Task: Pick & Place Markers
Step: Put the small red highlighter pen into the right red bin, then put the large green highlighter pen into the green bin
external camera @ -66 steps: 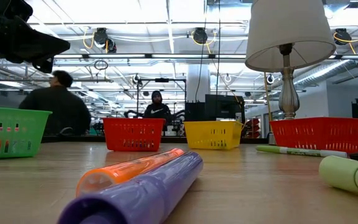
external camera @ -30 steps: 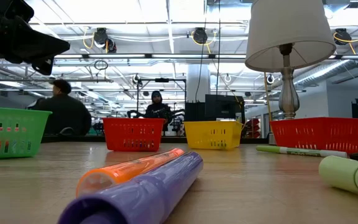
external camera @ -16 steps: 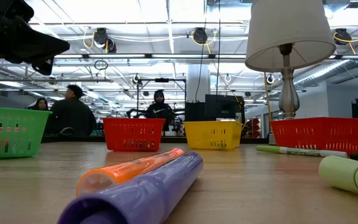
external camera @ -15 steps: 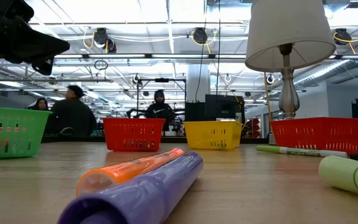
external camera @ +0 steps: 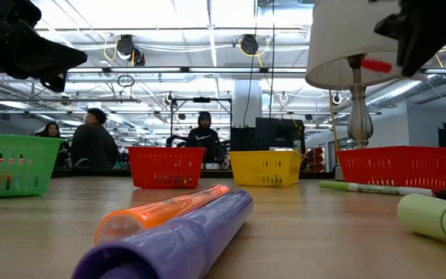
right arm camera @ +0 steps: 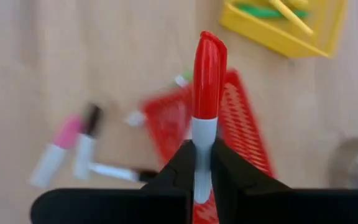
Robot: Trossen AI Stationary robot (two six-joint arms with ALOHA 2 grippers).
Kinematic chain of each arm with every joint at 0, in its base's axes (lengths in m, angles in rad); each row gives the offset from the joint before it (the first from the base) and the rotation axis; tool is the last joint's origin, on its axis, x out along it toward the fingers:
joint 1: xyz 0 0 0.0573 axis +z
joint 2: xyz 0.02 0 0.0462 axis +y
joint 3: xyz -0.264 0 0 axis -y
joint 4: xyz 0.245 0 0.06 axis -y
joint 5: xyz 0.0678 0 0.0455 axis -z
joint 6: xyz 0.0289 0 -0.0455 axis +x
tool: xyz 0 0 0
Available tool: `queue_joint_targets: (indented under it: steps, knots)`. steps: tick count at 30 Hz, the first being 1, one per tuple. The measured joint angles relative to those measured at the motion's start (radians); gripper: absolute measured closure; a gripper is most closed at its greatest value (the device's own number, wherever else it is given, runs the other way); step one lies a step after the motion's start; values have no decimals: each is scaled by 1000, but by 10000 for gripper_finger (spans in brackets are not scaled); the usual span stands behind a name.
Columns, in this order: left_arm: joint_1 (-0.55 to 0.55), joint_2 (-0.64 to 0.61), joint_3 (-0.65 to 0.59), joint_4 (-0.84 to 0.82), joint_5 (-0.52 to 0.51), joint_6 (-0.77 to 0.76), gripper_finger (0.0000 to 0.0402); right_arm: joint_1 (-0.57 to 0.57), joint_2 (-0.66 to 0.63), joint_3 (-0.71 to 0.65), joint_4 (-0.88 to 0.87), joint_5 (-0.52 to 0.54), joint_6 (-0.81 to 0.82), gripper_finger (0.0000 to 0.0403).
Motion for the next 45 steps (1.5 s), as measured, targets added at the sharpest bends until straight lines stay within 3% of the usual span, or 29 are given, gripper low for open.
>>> queue_joint_targets:
  steps: [8, 12, 17, 22, 31, 37, 41, 45]
  knots:
    - [0, 0, 0, 0, 0, -2, 380, -235, -17, -129, 17, -126, -337, 385]
    - [0, 0, 0, -1, 0, -2, 380, -292, -2, -219, 106, -145, -433, 385]
    - [0, 0, 0, -6, 0, -4, 380, -332, 23, -306, 196, -265, -497, 385]
    - [0, 0, 0, -33, 0, -5, 380, -337, 48, -323, 218, -264, -498, 376]
    - [0, 0, 0, -32, 0, -6, 380, -337, 42, -323, 228, -233, -484, 309]
    - [0, 0, 0, -42, 0, -6, 380, -336, 19, -254, 253, -260, -410, 309]
    - [0, 0, 0, -51, 0, -6, 380, -275, -96, -136, 398, -292, -418, 331]
    - [0, 0, 0, -53, 0, -11, 380, -167, -321, -109, 680, -294, -563, 360]
